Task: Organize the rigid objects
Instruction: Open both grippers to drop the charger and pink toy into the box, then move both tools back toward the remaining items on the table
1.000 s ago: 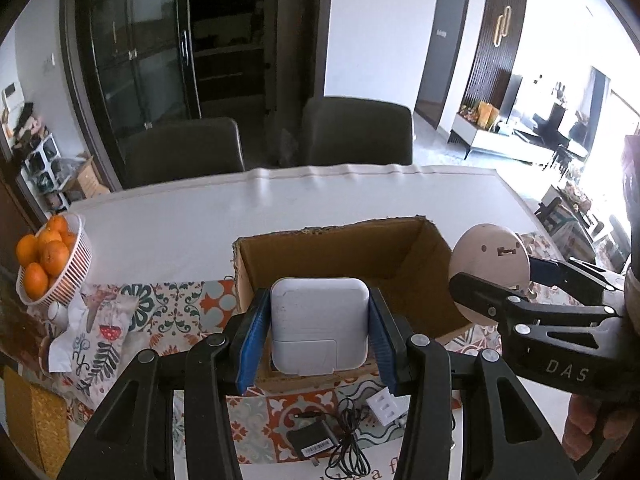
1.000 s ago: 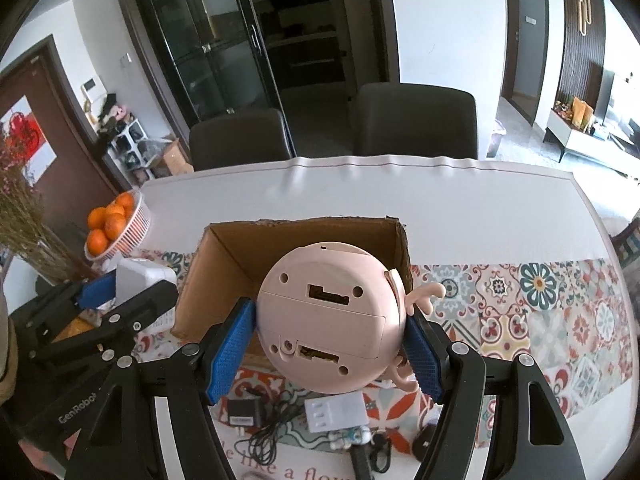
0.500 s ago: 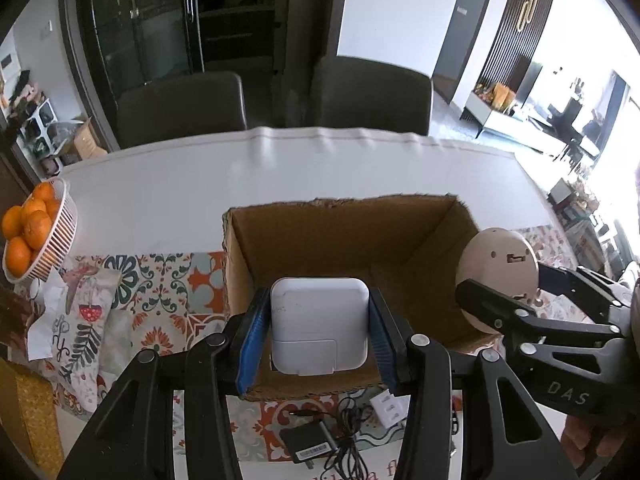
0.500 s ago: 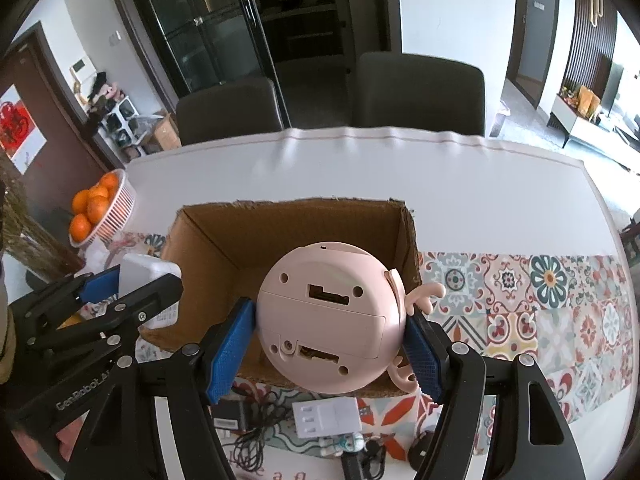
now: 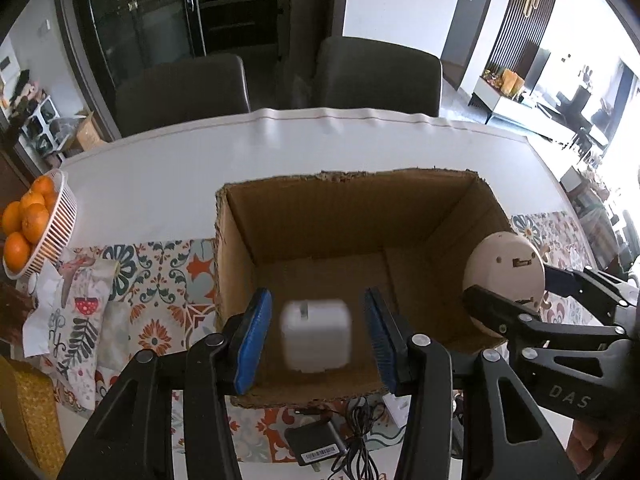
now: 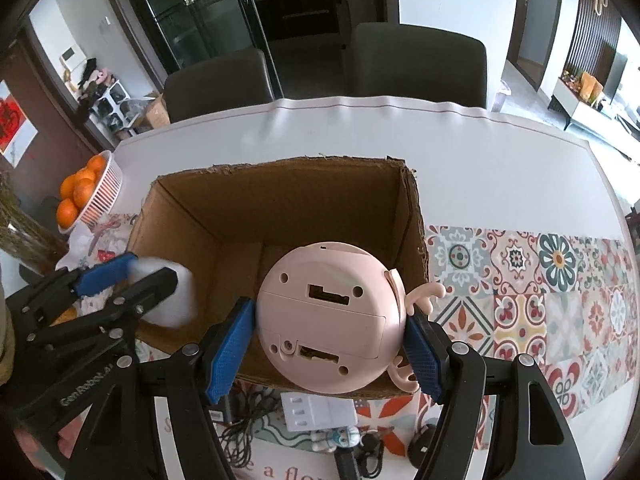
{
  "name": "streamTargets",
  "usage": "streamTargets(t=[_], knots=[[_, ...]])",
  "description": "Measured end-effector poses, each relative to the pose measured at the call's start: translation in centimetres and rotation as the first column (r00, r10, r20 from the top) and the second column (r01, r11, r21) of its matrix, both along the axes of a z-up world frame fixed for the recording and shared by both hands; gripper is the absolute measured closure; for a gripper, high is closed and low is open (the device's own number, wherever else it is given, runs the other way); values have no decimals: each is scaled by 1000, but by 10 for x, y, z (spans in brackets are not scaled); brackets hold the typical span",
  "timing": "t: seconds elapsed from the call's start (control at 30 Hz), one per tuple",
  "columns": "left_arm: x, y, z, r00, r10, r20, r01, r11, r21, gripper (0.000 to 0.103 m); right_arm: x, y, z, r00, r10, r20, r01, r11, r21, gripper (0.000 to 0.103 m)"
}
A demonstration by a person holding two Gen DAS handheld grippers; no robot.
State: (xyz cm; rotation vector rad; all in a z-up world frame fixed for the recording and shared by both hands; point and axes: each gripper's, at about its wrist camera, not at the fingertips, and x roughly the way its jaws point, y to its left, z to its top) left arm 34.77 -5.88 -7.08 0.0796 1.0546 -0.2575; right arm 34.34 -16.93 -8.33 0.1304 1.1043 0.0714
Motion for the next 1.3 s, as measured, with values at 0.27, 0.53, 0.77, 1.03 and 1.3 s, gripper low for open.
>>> streamTargets(t=[0.27, 0.53, 0.77, 1.03, 1.3], knots=[[-9, 3, 7, 999, 14, 37, -15, 1000, 27, 53, -4, -3, 5, 999, -20, 28, 20, 1000, 7, 31], [-34, 11, 22, 995, 35, 99, -38, 999, 28, 53, -23, 6, 24, 996, -11, 93, 13, 1000, -23, 31], [-64, 12, 38, 986, 39, 160, -44, 999, 28, 53, -52, 4, 42, 982, -27, 187, 34, 999, -35, 31], [-100, 10, 50, 974, 33, 226, -44, 998, 45, 49, -89, 2, 55, 965, -28, 260, 41, 998, -45, 31], [-132, 7, 42, 970, 31, 241, -42, 998, 38, 49, -125, 1, 52, 956, -25, 294, 45, 997, -60, 31]])
